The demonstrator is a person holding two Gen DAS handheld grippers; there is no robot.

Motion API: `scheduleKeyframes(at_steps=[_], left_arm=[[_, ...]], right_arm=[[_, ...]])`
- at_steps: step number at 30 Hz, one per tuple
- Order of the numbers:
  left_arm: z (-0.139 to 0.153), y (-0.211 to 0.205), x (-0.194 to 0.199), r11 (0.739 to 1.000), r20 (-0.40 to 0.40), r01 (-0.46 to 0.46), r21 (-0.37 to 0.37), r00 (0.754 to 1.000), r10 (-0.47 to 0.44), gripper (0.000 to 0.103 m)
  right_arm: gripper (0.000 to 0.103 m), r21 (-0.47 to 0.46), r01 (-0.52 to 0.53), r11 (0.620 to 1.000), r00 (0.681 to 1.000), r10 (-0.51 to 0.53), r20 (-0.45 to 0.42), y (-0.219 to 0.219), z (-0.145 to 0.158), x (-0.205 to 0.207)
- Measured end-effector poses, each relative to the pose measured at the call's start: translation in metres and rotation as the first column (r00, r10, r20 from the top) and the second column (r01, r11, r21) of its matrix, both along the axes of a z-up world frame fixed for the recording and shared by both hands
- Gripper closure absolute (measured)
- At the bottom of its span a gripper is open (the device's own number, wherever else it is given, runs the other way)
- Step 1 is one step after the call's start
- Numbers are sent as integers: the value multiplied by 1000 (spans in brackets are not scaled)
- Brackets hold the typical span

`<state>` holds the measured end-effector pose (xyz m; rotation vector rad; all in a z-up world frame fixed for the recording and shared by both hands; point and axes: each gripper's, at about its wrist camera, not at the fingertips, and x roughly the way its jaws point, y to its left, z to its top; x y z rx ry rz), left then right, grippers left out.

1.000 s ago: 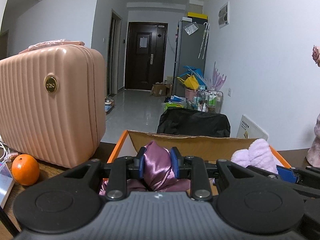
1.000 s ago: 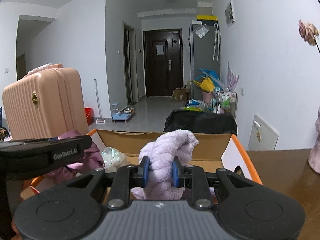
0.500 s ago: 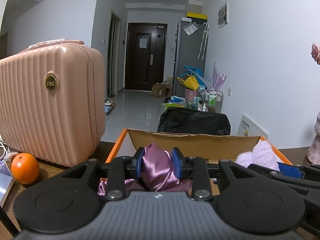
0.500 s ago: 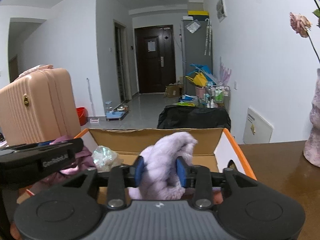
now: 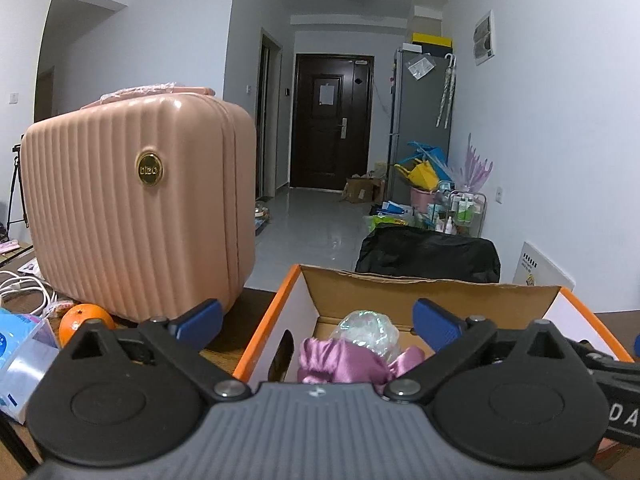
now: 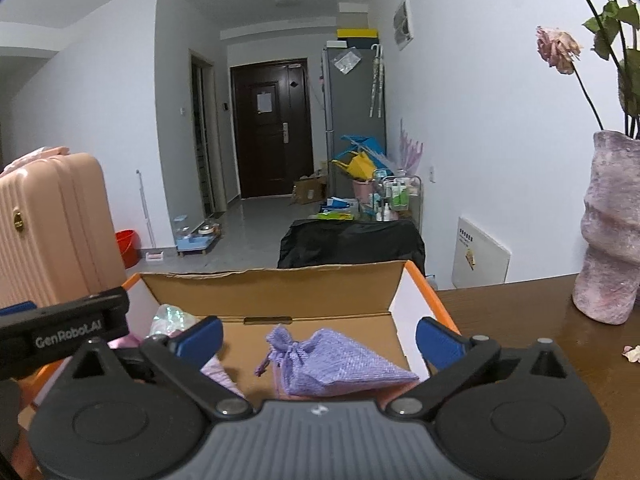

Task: Organize soft objects
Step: 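Open the left tool over the box while the right tool releases the headband into it, then move both open tools back from the box toward the plush toys on the table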

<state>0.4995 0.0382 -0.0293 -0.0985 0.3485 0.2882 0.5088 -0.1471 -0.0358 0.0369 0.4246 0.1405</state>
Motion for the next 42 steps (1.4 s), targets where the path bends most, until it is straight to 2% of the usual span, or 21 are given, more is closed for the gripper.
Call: scheduleKeyframes(at_steps=[22, 42], left_arm=[[4, 4, -6, 999, -2, -14, -35, 1000, 14, 0], [10, -5, -59, 1000, 12, 5, -26, 1000, -5, 0]], right_arm=[[0, -7, 2, 1000, 1000, -2, 1, 1, 0, -5], [0, -10, 25, 1000, 999, -25, 41, -17, 9, -60]])
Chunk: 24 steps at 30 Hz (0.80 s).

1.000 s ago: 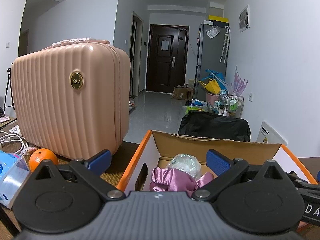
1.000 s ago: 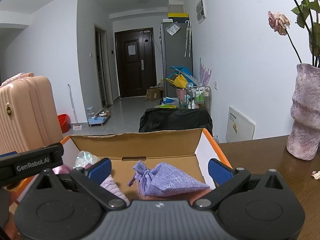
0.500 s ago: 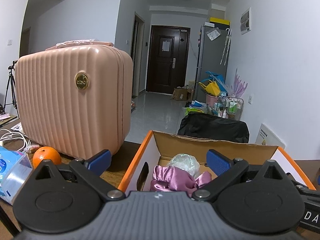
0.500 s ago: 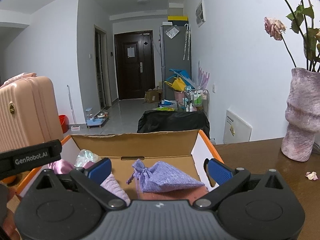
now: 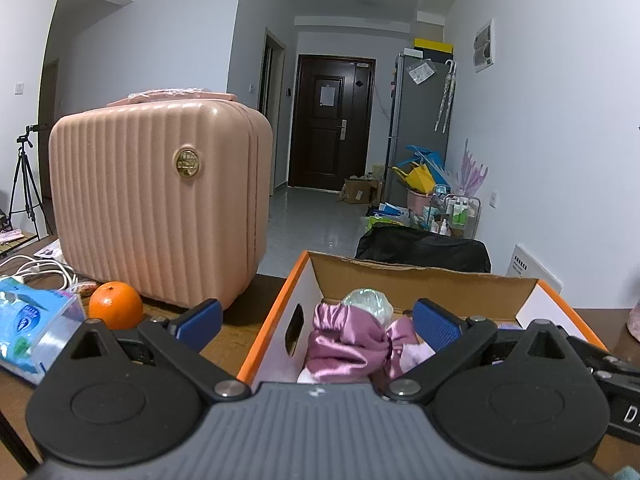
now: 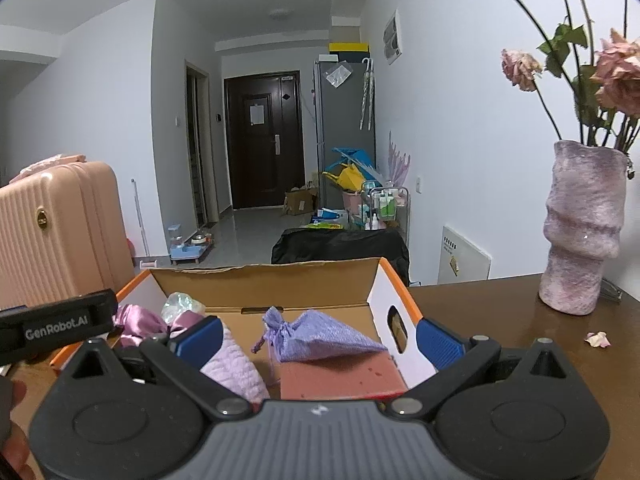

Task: Organize soft objects
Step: 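Move both open tools back from the box toward the plush toys on the table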

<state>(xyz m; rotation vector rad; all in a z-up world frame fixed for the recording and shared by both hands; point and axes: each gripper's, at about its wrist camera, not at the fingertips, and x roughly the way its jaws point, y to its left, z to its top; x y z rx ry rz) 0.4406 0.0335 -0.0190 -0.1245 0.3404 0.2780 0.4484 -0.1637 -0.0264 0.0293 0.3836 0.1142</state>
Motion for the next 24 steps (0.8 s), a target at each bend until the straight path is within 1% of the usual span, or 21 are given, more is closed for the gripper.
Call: scheduleKeyframes(at_steps=[10, 24], left_arm=[[0, -6, -38, 1000, 2, 18, 15, 1000, -18, 0], [-2, -8, -91, 997, -8, 79, 23, 997, -79, 0]], right_arm=[[0, 1, -1, 1000, 1000, 1, 29, -10, 0, -40], [0, -72, -50, 996, 997, 55, 62, -20, -7, -101]])
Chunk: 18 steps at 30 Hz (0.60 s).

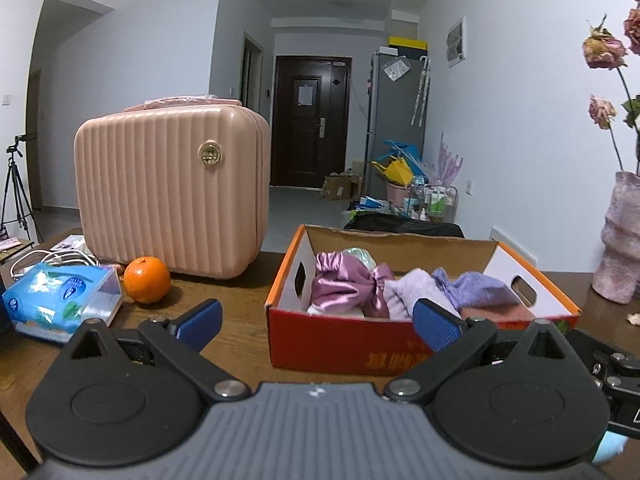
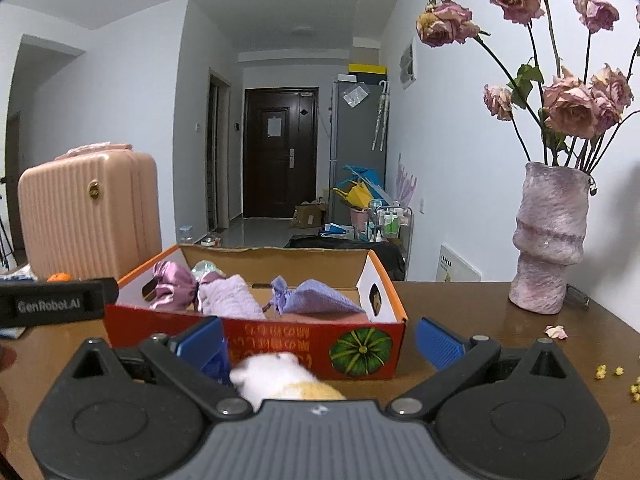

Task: Organize soft objects
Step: 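Move both open tools back from the box toward the plush toys on the table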

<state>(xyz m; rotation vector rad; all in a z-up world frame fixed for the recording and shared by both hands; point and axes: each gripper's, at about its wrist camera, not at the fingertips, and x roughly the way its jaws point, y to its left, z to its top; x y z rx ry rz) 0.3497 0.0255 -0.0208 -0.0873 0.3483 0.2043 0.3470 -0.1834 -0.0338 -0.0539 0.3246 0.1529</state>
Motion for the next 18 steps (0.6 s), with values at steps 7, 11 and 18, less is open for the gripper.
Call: scheduleKeyframes(at_steps=[7, 11, 18], left_arm=[[-3, 3, -25, 999, -20, 44, 6, 999, -44, 0], [-6, 3, -39, 997, -34, 74, 11, 997, -74, 0], [-14, 3, -60, 992, -83, 123, 14, 989, -121, 0]], right_arm=[[0, -33, -24, 999, 1000, 24, -12, -9, -8, -26], [0, -45, -42, 998, 999, 41, -21, -11, -12, -40], [0, -69, -71, 995, 997, 69, -22, -15, -15, -65]])
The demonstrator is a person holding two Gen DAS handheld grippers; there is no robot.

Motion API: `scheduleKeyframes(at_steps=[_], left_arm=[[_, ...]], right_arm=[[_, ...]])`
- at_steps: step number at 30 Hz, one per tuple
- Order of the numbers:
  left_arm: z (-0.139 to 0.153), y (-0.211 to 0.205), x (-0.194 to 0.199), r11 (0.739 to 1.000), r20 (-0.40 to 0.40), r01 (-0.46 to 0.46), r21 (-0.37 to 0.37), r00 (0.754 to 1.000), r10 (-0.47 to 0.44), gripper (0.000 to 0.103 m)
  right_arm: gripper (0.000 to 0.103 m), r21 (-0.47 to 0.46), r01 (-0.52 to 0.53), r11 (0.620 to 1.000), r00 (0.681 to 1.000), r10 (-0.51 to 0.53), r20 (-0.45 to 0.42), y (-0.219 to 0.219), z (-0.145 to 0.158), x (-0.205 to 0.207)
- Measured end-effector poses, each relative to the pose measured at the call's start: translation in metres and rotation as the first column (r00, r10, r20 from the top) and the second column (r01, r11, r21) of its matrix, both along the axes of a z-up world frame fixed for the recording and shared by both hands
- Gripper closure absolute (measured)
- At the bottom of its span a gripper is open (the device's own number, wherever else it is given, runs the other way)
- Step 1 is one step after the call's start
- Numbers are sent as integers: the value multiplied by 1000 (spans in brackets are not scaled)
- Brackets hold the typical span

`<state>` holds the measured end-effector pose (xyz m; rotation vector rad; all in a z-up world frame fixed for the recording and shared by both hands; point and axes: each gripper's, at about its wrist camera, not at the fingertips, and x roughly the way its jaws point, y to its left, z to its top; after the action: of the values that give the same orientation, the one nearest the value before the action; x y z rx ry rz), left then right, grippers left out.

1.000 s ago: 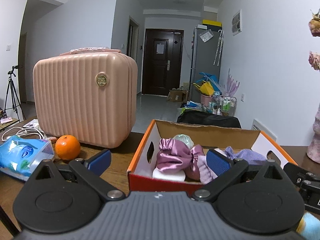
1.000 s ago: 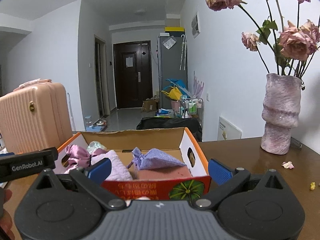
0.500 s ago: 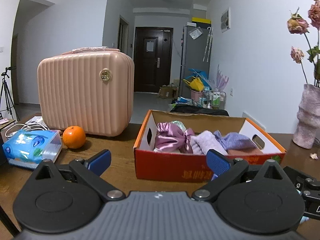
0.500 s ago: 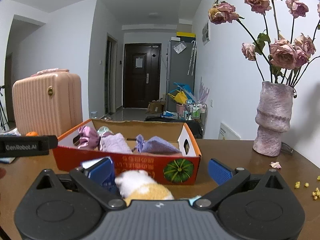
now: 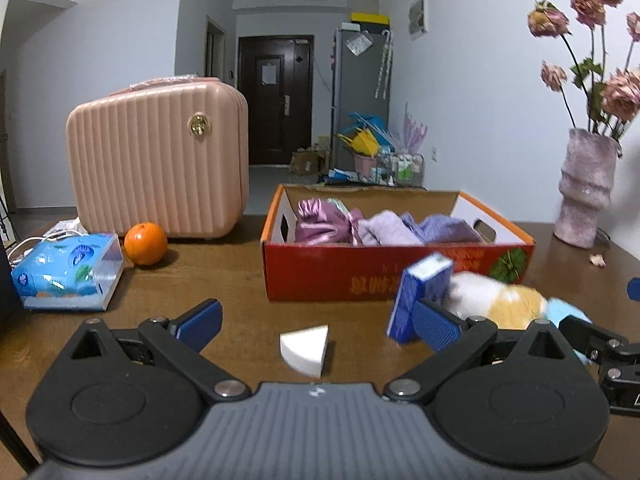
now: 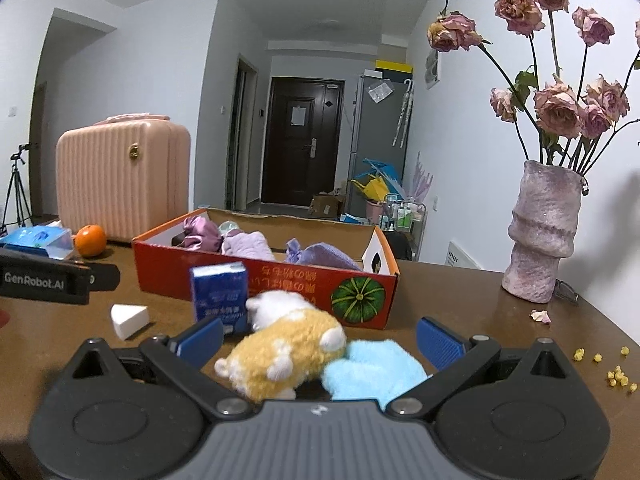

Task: Organize soft objects
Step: 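Move both open tools back from the box toward the plush toys on the table, then lower the left tool onto the white-and-yellow plush toy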

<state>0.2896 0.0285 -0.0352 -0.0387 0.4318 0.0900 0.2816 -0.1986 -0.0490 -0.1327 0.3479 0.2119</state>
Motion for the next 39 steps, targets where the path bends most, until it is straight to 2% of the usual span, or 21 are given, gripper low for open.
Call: scheduleKeyframes(at_steps=[15, 32, 39], left_arm=[[-12, 0, -42, 998, -53, 56, 14, 997, -55, 0], [-17, 0, -37, 998, -78, 59, 12, 995, -58, 0], [-20, -8, -26, 995, -113, 95, -6, 989, -95, 0]], right_arm=[[0, -13, -3, 1000, 1000, 2, -29, -17, -6, -42], [0, -19, -2, 1000, 999, 1, -49, -17, -11, -35], [0, -8, 29, 1000, 999, -29, -42, -24, -7, -32]])
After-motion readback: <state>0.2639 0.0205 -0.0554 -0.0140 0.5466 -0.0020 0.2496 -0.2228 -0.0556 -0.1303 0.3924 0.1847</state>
